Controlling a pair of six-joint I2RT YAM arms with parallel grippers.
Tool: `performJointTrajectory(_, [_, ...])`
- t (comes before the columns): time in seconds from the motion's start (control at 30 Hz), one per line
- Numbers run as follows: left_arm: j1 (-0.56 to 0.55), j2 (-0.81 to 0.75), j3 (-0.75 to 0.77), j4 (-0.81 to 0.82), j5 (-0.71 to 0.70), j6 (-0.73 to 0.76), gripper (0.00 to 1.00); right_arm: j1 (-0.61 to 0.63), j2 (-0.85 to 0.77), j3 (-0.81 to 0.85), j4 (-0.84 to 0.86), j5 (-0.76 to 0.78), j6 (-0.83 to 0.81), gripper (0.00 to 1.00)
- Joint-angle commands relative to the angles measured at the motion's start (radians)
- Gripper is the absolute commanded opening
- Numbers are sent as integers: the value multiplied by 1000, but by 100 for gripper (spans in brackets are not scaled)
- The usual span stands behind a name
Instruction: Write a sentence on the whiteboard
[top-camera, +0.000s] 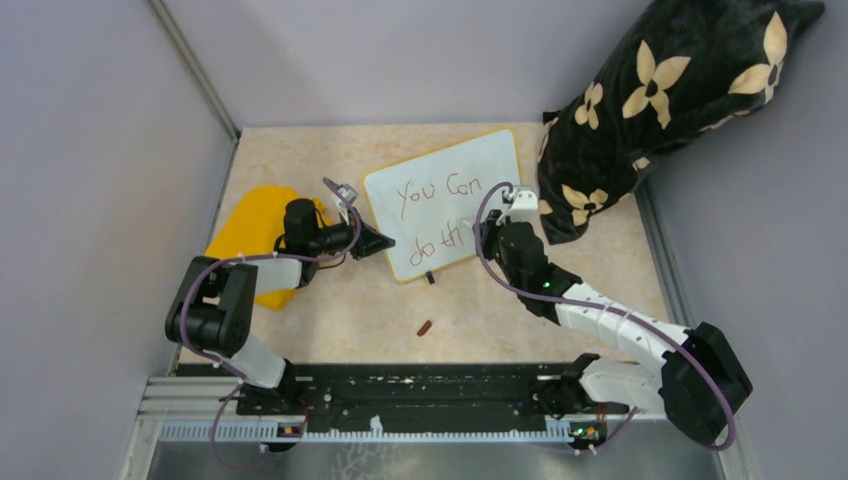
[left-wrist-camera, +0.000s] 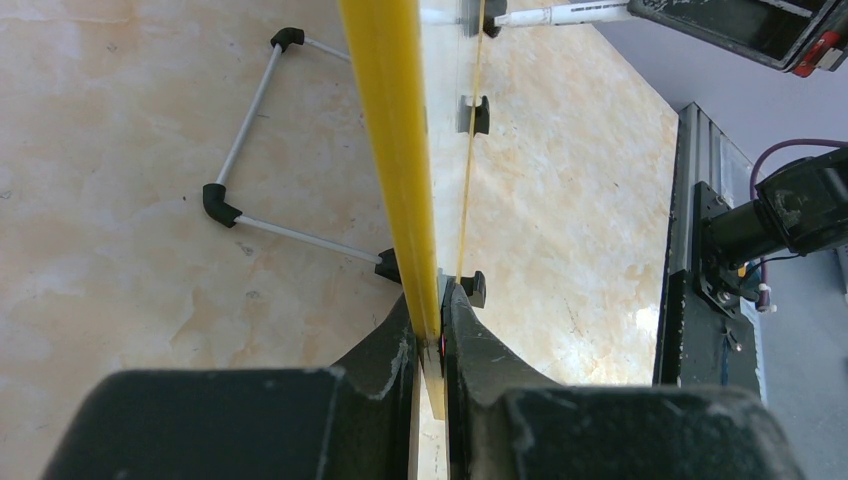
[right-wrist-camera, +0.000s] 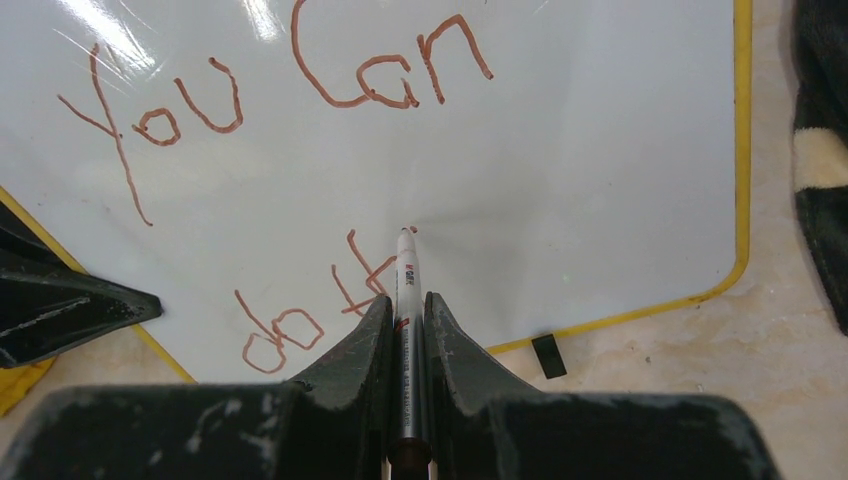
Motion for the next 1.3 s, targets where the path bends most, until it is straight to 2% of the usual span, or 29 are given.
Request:
performJointTrajectory(0.0, [-23, 27, -15, -113, -63, 97, 0, -13, -50, 13, 21, -16, 10, 0])
performJointTrajectory(1.27, [-47, 12, -18, -154, -87, 127, 0, -23, -4, -9, 7, 1, -9, 0])
